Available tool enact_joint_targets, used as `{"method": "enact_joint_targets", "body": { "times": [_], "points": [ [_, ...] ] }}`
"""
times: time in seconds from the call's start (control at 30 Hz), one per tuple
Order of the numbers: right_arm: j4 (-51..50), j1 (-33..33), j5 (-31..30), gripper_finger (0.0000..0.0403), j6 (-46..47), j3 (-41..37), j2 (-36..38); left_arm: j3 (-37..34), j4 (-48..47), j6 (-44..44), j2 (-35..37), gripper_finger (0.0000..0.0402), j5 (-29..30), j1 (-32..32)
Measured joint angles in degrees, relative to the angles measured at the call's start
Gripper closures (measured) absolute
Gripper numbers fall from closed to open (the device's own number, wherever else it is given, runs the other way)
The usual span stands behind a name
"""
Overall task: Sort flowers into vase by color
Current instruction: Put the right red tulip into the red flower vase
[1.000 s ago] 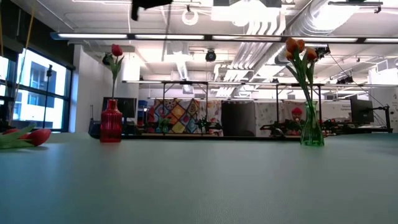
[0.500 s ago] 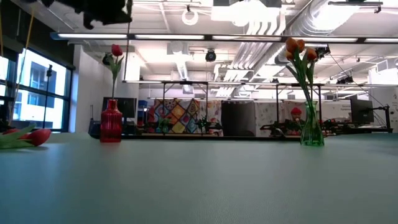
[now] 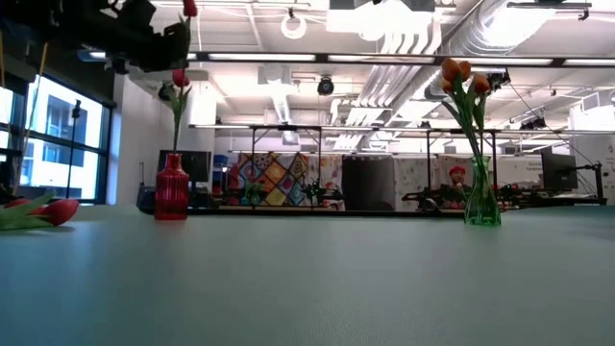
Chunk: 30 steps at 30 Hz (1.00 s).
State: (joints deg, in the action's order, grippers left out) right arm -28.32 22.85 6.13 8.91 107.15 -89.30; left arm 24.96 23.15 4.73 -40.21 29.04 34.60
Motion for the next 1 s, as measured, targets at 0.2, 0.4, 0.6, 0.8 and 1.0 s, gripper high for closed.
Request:
{"method": "enact_joint_targets", "body": {
  "times": [0.2,0.4,0.6,0.8,1.0],
  "points": [
    [-0.18,0.00,-0.03,0.0225,-0.39,-0.02,-0.02,-1.93,2.76,-1.59,0.00,0.0401,-0.25,1.66],
    [-0.20,0.05,-0.02,0.0225,-0.41,-0.02,-0.02,-1.93,1.49,-4.30,0.00,0.0401,-0.35,1.83],
    [-1.18,0.05,0.00,0.0225,-0.41,-0.02,-0.04,-1.93,-3.63,-8.54,-0.02,0.0363,0.38,1.83],
    [-2.09,0.05,0.00,0.0225,-0.40,-0.02,-0.04,-1.93,-8.89,-13.01,-0.06,0.0299,1.55,1.83],
    [-2.36,0.05,0.02,0.0225,-0.16,-0.02,-0.04,-0.99,-9.53,-19.77,-0.02,0.0254,1.21,1.77]
  ]
}}
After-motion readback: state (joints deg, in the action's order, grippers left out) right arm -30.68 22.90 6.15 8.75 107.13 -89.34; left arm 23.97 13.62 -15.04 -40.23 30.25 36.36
